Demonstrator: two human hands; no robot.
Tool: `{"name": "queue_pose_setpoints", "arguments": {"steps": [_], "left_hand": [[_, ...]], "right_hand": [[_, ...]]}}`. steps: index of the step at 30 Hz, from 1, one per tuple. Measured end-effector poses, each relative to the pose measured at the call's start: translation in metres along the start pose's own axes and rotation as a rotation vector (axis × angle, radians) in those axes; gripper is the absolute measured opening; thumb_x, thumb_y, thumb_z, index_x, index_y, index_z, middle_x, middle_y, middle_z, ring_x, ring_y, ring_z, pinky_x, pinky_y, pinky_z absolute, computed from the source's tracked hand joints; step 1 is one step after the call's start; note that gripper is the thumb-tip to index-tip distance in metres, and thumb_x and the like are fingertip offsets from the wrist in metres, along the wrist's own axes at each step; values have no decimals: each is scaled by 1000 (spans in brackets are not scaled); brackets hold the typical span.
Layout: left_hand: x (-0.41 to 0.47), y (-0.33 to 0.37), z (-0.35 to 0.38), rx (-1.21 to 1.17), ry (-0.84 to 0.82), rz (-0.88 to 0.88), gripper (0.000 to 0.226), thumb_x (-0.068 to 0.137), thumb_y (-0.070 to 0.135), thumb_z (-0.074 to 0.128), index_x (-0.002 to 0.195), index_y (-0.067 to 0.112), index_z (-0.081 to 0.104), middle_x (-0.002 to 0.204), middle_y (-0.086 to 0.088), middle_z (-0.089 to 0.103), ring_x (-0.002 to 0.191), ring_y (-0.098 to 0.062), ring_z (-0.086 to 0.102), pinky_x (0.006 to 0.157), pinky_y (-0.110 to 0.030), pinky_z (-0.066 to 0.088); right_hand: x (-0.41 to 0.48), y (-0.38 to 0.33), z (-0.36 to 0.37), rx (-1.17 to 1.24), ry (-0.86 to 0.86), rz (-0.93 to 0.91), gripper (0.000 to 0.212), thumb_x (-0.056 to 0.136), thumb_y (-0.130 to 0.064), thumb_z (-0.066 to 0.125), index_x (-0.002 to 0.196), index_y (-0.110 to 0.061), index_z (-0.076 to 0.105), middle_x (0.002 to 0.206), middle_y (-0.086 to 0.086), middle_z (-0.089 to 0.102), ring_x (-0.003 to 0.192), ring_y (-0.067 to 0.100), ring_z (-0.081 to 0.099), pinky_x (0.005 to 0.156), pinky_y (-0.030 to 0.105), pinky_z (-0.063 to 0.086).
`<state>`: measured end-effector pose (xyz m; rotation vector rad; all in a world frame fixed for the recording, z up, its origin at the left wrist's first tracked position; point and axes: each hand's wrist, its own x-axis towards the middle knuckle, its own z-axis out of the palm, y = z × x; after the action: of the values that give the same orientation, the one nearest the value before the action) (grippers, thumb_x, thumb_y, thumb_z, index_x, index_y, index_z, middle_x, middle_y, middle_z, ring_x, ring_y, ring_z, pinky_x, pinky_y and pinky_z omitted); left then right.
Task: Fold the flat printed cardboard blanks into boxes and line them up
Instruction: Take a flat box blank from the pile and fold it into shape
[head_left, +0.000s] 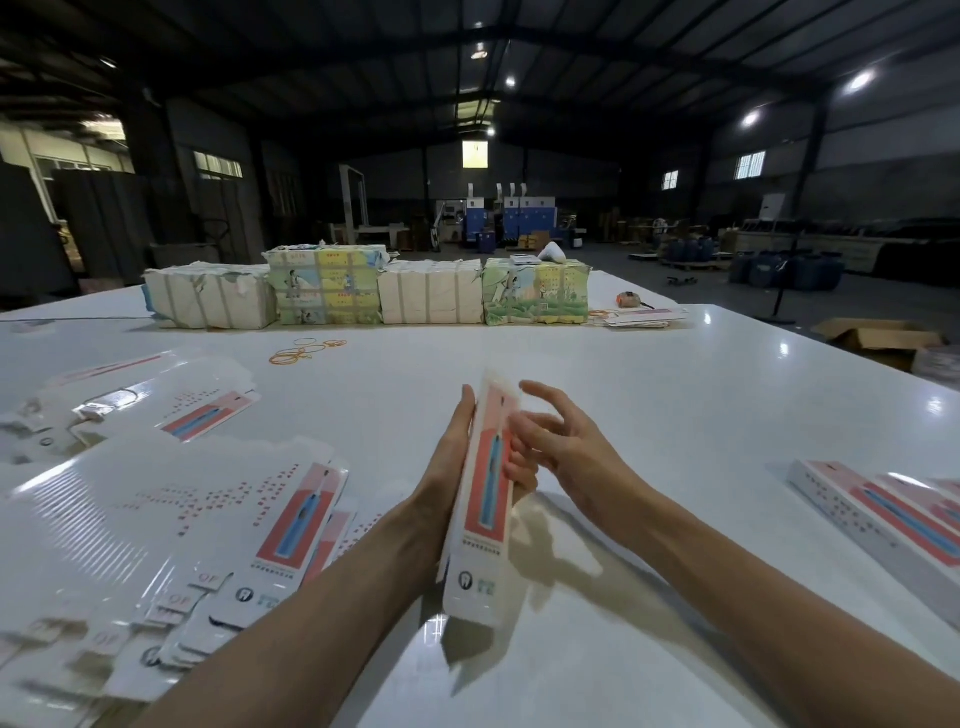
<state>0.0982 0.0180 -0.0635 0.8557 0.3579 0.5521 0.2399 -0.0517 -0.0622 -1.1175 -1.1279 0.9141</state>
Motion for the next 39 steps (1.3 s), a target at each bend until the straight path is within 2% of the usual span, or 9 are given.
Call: {"name": "queue_pose_setpoints", "arguments": {"steps": [2, 6, 10, 12, 15, 18, 24, 32, 39], "left_hand": [[1, 0, -6, 92, 26, 64, 74, 98, 74, 36, 115, 9, 66, 79, -14, 68, 61, -22, 69, 58, -30, 62], [0, -8, -2, 311, 85, 122, 77, 96, 77, 28, 133, 22, 65, 122, -23, 73, 110, -44, 73, 98, -55, 59], [3, -13, 4, 474, 214, 343, 45, 103, 62, 38, 144, 44, 34, 109, -10, 78, 91, -37, 79, 74, -45, 66], [3, -13, 6, 581, 168, 460, 44, 102, 61, 42, 144, 59, 28, 122, -3, 73, 93, -32, 79, 73, -44, 66], [1, -13, 14, 642, 72, 465, 65, 90, 67, 61, 144, 70, 24, 143, 8, 58, 104, -22, 77, 77, -44, 66], [1, -16, 11, 759, 42, 480, 105, 77, 49, 86, 147, 72, 11, 132, 33, 46, 105, 5, 70, 71, -24, 62], [6, -12, 8, 695, 154, 406, 101, 78, 19, 87, 141, 64, 22, 125, 3, 59, 97, -24, 76, 67, -26, 62], [7, -14, -5, 727, 198, 330, 88, 86, 9, 83, 147, 38, 27, 97, 0, 73, 82, -15, 79, 62, -22, 60], [5, -15, -2, 853, 194, 250, 89, 86, 24, 84, 141, 50, 20, 122, 0, 63, 90, -18, 78, 68, -23, 61]], "right_hand": [[-2, 1, 3, 19, -7, -36, 42, 100, -33, 68, 139, -31, 56, 108, 10, 77, 104, 28, 75, 94, 46, 62], [-6, -4, 0, -10, 50, -107, 44, 99, -37, 70, 140, -38, 54, 104, 9, 78, 95, 31, 78, 67, 37, 64], [-4, -8, -8, -131, 171, -190, 50, 97, -46, 70, 142, -40, 49, 102, 0, 79, 98, 19, 77, 72, 24, 59], [-2, -9, -10, -166, 202, -225, 50, 96, -44, 72, 141, -37, 51, 101, -4, 80, 99, 15, 77, 72, 21, 59], [-2, -12, -10, -198, 215, -253, 54, 93, -43, 74, 143, -36, 54, 101, -7, 79, 95, 12, 77, 71, 18, 60], [-3, -17, -9, -230, 209, -242, 55, 92, -40, 75, 144, -36, 55, 104, -9, 78, 96, 10, 77, 71, 22, 62], [3, -25, -7, -276, 123, -172, 40, 95, -36, 74, 133, -31, 63, 99, 3, 74, 90, 13, 77, 64, 24, 61], [-1, -2, 2, -196, 82, -120, 21, 102, -38, 67, 117, -24, 68, 96, 5, 74, 91, 22, 78, 66, 35, 63], [7, 7, -13, -121, 233, -78, 24, 109, -44, 51, 128, -34, 60, 94, -2, 78, 89, 19, 78, 71, 28, 62]]}}
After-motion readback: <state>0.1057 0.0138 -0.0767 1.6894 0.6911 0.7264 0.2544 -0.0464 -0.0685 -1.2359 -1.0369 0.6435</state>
